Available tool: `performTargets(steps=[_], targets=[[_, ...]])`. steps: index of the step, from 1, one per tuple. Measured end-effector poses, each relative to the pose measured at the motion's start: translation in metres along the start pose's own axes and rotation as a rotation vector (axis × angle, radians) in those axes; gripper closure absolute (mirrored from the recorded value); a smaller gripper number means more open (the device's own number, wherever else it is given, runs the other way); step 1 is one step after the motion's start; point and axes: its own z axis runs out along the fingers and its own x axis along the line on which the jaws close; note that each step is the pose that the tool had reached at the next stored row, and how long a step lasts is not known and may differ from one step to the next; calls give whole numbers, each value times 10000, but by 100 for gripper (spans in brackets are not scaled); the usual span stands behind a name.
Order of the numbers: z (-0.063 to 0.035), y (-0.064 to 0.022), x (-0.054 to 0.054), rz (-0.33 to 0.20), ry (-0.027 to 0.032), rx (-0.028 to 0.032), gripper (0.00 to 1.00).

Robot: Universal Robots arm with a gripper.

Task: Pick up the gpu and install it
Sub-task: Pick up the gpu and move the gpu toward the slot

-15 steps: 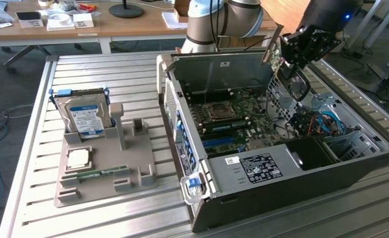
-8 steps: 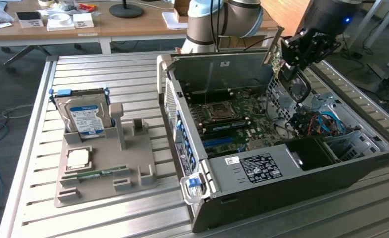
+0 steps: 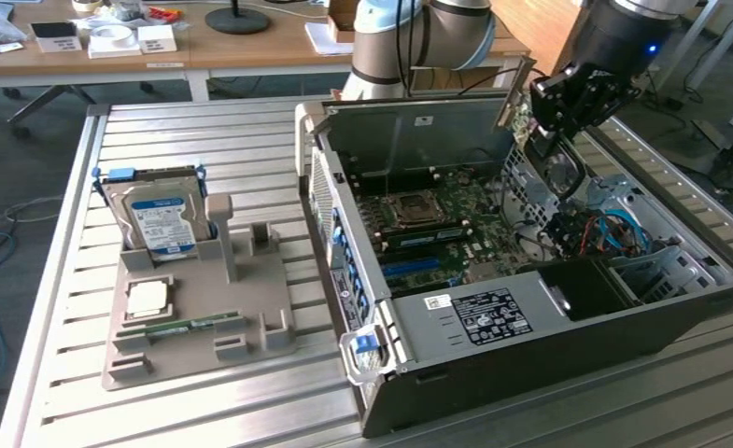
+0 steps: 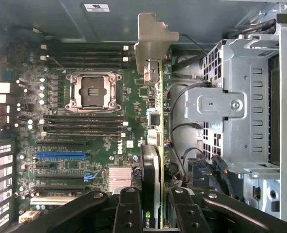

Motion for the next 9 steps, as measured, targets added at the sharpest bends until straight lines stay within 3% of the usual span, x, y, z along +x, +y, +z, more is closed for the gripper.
performTargets(steps=[9], targets=[[118, -12, -33, 0, 0, 0, 73]])
